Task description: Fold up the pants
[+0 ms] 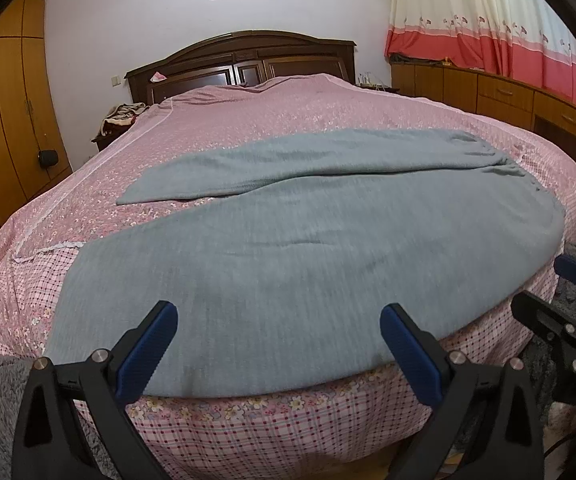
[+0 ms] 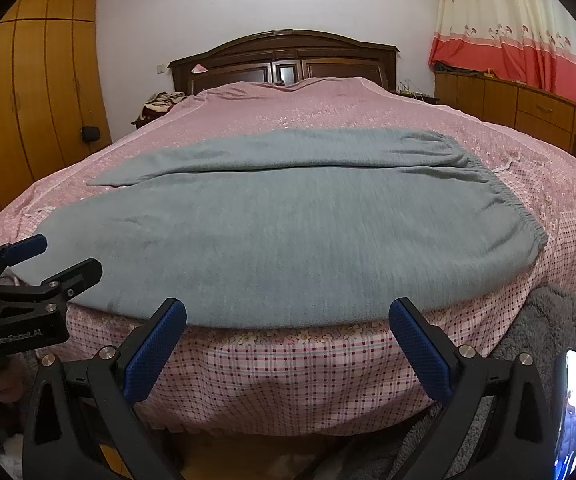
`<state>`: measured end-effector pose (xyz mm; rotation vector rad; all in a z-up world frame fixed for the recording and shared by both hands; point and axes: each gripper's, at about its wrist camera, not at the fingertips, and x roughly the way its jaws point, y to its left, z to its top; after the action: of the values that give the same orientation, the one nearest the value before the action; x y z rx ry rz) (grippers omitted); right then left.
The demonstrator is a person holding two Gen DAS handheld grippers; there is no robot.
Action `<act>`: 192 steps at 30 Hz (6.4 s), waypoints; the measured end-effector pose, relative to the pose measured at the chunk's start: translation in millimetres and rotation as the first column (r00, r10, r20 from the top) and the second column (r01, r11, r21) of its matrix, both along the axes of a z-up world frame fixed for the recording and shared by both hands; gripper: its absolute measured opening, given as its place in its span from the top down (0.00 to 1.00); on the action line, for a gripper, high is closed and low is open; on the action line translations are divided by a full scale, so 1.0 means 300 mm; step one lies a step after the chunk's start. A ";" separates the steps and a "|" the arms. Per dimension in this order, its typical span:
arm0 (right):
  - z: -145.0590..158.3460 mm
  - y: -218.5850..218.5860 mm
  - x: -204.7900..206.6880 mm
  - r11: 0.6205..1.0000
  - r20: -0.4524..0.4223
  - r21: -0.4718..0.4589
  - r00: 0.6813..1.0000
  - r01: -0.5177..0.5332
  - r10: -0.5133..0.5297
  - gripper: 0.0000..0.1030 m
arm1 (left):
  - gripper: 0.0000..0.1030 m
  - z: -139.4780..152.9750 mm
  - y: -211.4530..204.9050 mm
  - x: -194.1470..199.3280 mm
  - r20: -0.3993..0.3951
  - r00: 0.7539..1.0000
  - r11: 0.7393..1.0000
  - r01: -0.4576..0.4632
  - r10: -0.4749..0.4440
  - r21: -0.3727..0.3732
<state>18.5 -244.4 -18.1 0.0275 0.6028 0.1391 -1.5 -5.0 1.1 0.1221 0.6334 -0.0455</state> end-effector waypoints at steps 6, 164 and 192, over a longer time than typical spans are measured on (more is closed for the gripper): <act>-0.003 -0.002 0.003 1.000 -0.001 -0.006 1.000 -0.003 0.003 0.00 | 0.00 0.008 0.008 -0.008 0.005 1.000 1.000 -0.001 0.001 -0.007; 0.266 0.089 0.190 0.019 -0.351 -0.870 0.645 -0.493 0.679 0.97 | 0.97 0.279 -0.173 0.262 -0.214 0.838 0.661 0.532 -0.503 0.530; -0.169 -0.006 -0.193 -0.172 -0.312 -0.946 0.628 -0.275 0.713 0.97 | 0.98 -0.016 -0.216 -0.105 -0.345 0.793 0.593 0.606 -0.502 0.530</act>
<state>-39.4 -246.3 -68.9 -1.7085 0.1717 0.5267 -32.9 -69.9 -3.6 0.9851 0.7335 -0.4704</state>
